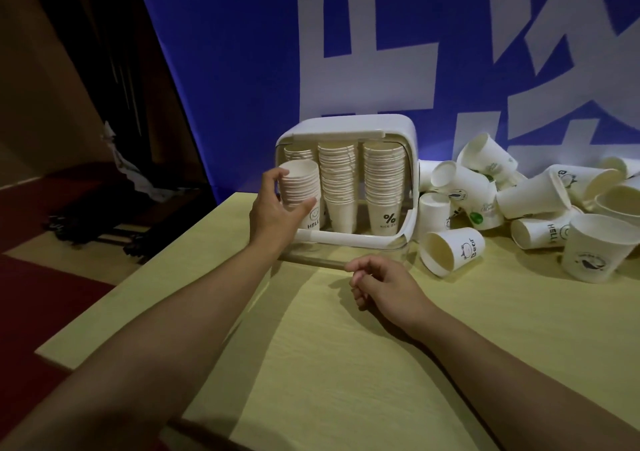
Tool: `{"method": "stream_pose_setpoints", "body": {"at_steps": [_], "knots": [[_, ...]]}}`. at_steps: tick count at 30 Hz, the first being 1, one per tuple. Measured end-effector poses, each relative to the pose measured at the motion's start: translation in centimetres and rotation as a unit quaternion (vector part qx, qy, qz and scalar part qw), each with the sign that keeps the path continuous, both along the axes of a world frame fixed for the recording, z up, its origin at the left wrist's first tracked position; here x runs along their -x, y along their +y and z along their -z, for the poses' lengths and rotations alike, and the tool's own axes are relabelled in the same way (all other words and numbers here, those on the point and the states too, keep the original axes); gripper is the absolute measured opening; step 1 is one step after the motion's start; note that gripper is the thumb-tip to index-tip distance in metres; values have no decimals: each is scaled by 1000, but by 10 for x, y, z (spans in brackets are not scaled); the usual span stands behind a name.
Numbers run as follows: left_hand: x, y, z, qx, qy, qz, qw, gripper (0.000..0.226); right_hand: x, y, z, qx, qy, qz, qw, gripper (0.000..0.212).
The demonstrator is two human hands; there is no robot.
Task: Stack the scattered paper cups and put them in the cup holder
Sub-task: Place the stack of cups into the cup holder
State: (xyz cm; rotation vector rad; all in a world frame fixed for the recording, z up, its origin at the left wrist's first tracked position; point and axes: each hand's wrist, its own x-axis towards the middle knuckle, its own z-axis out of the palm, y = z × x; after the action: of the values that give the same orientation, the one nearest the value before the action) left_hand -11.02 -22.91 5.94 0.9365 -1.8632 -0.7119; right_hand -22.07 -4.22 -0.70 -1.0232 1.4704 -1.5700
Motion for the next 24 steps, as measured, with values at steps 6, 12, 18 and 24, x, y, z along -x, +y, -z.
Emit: {"method": "stream_pose_setpoints", "body": {"at_steps": [6, 12, 18, 24], "knots": [[-4, -2, 15, -32, -35, -25, 999, 65, 1, -1, 1, 0, -5, -7, 1000, 20], [-4, -2, 16, -58, -14, -28, 998, 72, 1, -2, 1, -3, -2, -7, 1000, 20], [-1, 4, 20, -58, 45, -39, 997, 95, 0, 2, -2, 2, -1, -7, 1000, 19], [8, 67, 0, -70, 324, -24, 943, 40, 10, 14, -48, 56, 5, 94, 994, 25]]}}
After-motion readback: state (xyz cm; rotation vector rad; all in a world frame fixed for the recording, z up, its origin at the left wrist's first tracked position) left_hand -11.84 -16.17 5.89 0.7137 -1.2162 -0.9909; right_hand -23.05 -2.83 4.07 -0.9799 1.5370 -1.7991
